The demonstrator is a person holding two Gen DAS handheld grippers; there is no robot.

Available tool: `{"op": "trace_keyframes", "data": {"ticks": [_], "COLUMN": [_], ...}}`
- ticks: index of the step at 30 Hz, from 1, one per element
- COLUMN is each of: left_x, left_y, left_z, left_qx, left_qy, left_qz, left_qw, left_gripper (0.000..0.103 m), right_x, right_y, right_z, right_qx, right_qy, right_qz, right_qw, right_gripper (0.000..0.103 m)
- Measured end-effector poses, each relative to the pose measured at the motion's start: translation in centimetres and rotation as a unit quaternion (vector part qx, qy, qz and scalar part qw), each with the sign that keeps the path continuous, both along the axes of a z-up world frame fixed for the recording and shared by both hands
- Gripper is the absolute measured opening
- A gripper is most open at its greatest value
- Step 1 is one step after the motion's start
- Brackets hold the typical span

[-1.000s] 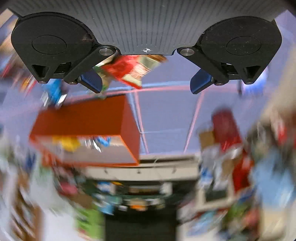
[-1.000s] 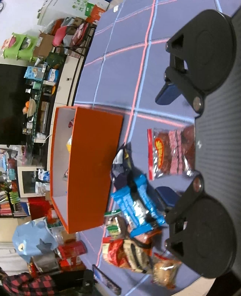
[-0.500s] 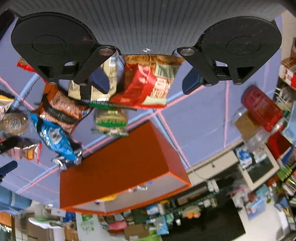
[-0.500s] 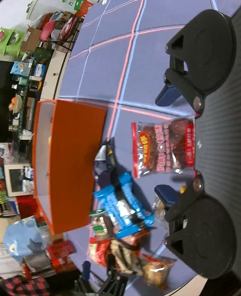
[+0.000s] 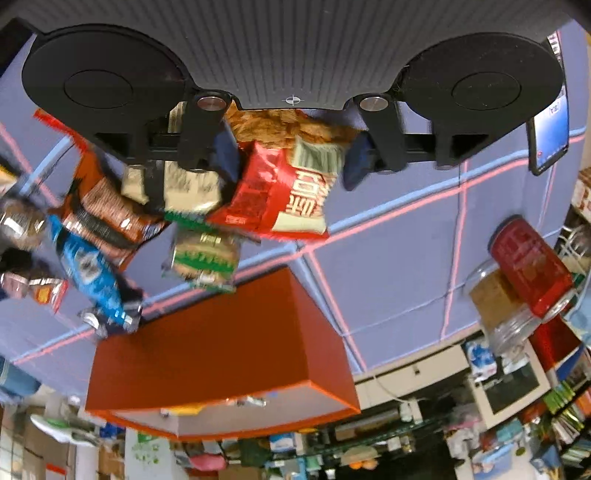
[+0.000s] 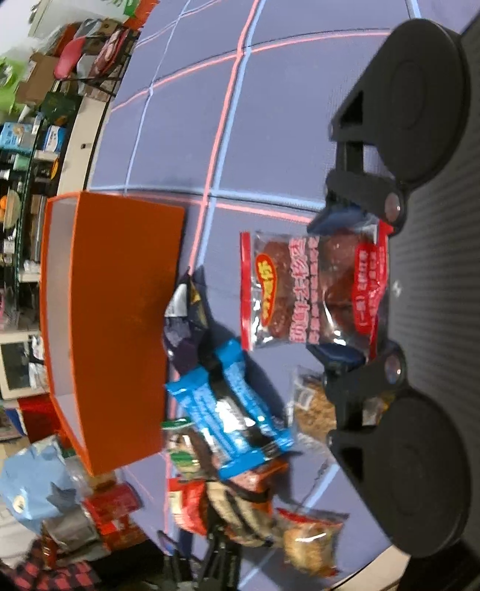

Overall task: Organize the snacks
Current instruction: 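Grasp the red crisp bag with the left tool while the right tool grasps the red-labelled date bag, then carry both bags over the orange box and open both tools to release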

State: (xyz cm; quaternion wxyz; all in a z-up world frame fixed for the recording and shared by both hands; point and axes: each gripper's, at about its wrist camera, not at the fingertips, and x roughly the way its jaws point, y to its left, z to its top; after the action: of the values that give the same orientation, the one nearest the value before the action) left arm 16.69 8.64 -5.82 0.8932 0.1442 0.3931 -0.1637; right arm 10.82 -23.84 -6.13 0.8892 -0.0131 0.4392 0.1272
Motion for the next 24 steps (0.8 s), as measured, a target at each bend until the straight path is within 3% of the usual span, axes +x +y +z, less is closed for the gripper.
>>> {"op": "trace_keyframes", "data": {"ticks": [1,2,15,24], "left_x": [0.0,0.0,-1.7,-0.9], "left_y": [0.0,0.0,1.2,0.7], "left_z": [0.4,0.8,5.2,5.0], "left_qx": [-0.006,-0.009,-0.04,-0.029], "left_qy": [0.0,-0.004,-0.074,-0.063], "left_qz": [0.007,0.014,0.097,0.179], "left_qw": [1.0,0.9999,0.9918,0.9814], "left_gripper": [0.004,0.003,0.001,0.001], "right_x": [-0.2,-0.3,-1.4,-1.5], "right_y": [0.1,0.1,0.4,0.9], "right_z": [0.3,0.6,3.0,3.1], "right_qx": [-0.001,-0.004,-0.02,-0.027], "right_qy": [-0.008,-0.017,-0.076,-0.083], "right_qz": [0.0,-0.002,-0.009,-0.007], "right_qw": [1.0,1.0,0.997,0.996], "right_gripper": [0.059,0.059,0.059,0.059]}}
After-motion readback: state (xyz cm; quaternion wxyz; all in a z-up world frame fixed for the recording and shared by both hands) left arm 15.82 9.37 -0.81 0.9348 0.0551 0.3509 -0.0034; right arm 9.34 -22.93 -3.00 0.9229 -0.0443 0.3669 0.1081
